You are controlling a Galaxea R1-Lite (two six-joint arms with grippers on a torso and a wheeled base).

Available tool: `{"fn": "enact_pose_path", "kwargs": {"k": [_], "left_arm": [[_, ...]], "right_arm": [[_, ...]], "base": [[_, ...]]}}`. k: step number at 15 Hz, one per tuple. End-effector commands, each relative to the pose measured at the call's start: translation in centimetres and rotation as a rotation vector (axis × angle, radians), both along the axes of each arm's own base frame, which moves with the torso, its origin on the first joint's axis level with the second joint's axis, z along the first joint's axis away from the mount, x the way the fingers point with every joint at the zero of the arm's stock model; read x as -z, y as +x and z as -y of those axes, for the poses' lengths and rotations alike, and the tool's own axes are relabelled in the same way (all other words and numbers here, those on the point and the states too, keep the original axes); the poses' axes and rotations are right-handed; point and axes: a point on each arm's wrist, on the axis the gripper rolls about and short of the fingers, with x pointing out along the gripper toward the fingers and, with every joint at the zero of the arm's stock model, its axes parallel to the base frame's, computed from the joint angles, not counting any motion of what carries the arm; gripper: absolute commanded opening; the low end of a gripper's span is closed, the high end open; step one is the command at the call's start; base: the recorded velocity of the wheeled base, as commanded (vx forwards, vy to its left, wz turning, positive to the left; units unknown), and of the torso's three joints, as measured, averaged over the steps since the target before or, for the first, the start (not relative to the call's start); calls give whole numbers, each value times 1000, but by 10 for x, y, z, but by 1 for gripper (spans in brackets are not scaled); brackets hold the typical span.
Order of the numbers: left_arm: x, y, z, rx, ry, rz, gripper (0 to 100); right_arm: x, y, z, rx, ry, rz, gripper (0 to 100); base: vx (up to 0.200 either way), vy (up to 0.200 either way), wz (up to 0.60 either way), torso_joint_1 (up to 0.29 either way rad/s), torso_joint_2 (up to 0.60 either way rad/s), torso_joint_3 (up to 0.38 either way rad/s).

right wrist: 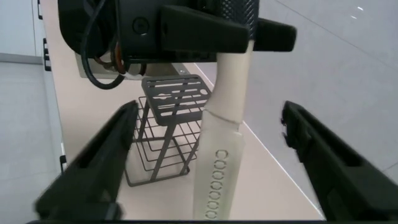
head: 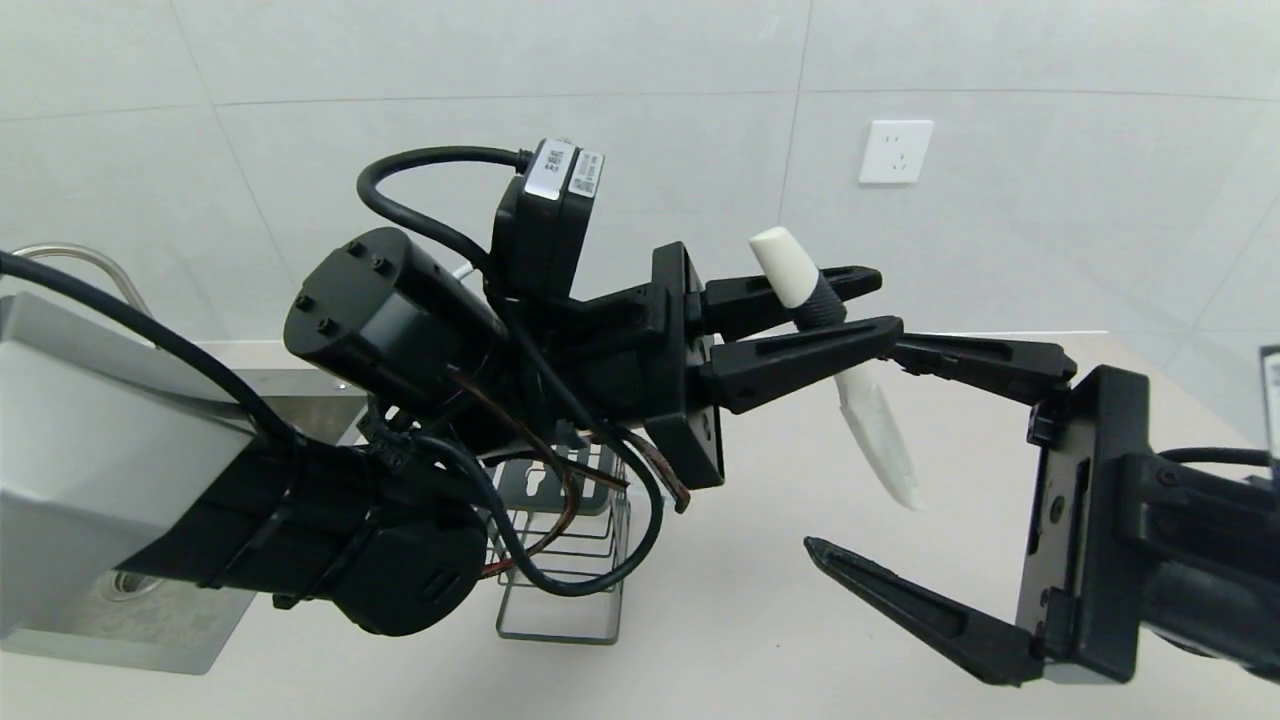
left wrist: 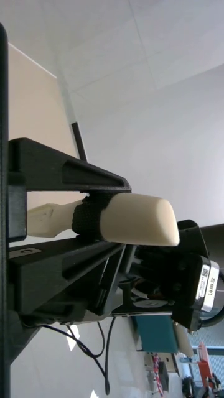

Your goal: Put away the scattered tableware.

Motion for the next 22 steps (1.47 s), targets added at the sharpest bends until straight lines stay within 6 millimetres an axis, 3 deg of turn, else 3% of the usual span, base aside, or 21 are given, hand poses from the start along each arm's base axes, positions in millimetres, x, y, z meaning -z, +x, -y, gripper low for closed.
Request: {"fn": "enact_pose_path", "kwargs": {"k": [1, 5, 9, 10, 12, 15, 16, 18, 22], "left_arm": [[-2, 5, -8, -33, -6, 7, 0], [-3, 14, -39, -122, 5, 3, 0], [24, -11, -63, -159, 93, -34, 0], [26, -13, -64, -158, 100, -33, 0], [26, -14, -65, -159, 100, -32, 0], [22, -22, -73, -166, 97, -30, 0], [18, -28, -78, -167, 89, -24, 0], [10, -39, -87, -188, 66, -18, 0], [4, -53, -99, -219, 67, -43, 0]], "right_arm": [[1, 1, 0, 2, -2, -1, 100], [-4, 0, 5, 16, 16, 14, 100], [-8, -4, 24, 74, 48, 30, 100], [-9, -6, 27, 77, 72, 9, 0], [-16, -8, 37, 105, 154, -49, 0], [-28, -17, 66, 203, 230, 2, 0], [-30, -28, 84, 268, 257, 47, 0], [-21, -68, 120, 392, 307, 171, 0], [16, -134, 144, 549, 319, 331, 0]], "base": [[0, 0, 0, 0, 0, 0], [0, 0, 0, 0, 0, 0], [0, 0, 0, 0, 0, 0], [0, 0, 0, 0, 0, 0], [0, 0, 0, 0, 0, 0], [0, 0, 0, 0, 0, 0], [0, 0, 0, 0, 0, 0], [0, 0, 0, 0, 0, 0], [0, 0, 0, 0, 0, 0]]}}
